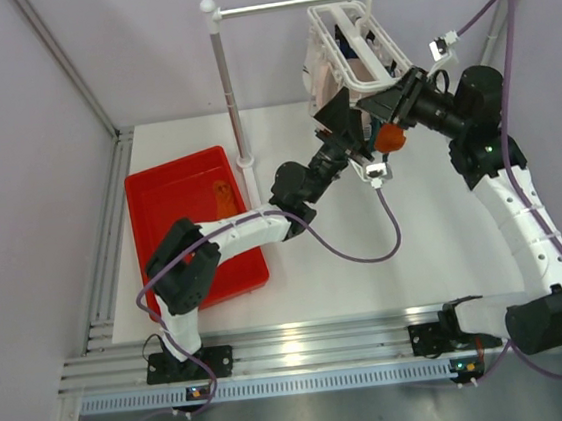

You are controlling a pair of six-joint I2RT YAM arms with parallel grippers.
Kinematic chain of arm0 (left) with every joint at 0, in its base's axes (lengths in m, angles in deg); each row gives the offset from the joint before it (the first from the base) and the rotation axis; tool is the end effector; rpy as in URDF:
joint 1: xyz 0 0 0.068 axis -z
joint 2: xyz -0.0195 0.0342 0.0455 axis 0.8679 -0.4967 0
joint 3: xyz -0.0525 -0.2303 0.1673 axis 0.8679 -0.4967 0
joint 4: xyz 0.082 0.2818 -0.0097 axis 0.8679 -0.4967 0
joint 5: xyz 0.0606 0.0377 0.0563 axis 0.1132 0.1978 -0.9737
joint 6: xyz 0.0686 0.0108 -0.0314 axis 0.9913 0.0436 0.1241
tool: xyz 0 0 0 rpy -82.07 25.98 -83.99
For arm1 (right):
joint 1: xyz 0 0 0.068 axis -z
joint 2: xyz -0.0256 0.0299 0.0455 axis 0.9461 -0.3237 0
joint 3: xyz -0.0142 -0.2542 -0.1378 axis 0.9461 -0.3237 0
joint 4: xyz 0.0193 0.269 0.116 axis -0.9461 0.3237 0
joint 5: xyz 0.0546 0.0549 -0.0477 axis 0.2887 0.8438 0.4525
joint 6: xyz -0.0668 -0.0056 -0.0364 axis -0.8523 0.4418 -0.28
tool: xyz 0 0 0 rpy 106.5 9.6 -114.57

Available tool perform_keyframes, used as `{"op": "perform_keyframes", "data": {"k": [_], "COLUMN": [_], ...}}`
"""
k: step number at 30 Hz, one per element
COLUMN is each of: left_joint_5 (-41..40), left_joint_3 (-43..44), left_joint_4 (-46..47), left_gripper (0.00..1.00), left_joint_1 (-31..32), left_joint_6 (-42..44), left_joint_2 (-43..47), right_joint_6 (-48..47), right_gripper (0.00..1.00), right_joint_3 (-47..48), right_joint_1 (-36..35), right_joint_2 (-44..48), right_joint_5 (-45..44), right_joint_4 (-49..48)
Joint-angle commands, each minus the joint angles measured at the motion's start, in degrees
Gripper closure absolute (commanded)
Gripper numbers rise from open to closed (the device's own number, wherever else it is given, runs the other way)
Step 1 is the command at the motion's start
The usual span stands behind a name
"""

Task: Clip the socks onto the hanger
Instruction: Open the clamp at the hanger.

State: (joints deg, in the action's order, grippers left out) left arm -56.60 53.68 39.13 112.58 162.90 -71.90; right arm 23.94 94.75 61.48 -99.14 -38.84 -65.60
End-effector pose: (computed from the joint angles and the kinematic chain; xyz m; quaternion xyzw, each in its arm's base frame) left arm 0.2998 -0.3895 0.3595 0.4421 0.1561 0.2687 0.8415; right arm 0.3096 0.0881 0.4689 0.0036 0.7168 0.4737 0.5116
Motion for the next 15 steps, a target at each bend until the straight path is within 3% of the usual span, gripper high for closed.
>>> {"op": "perform_keyframes", "data": {"k": [1,5,11,15], "left_joint_5": [0.3,-1.71,-4.88,-8.21], "left_joint_3": [-0.77,-2.61,-6.56,-9.65], "left_joint_4": [2.17,1.2,-4.77,-16.08], "left_gripper": [0.22,0.04,0.02,0.02], "left_joint_1": [0.11,-0.06,-0.5,-0.77], "left_joint_6": [0.52,-0.53,-7.46,-15.89], "left_joint_2": [1.78,4.06,10.64,17.15], "right_joint_6": [0.39,1.26,3.02,3.9], "right_gripper": [1.0,1.0,1.0,1.0], "right_joint_3": [1.15,0.09,-2.37,-3.07], "right_joint_1": [0.22,1.36,1.89,2.68], "right_joint_2": [0.54,0.98,1.77,1.68], "right_joint_5": [-0.08,1.06,3.52,5.37], "right_joint_4": [-3.36,-6.0,-12.68,-15.22]}}
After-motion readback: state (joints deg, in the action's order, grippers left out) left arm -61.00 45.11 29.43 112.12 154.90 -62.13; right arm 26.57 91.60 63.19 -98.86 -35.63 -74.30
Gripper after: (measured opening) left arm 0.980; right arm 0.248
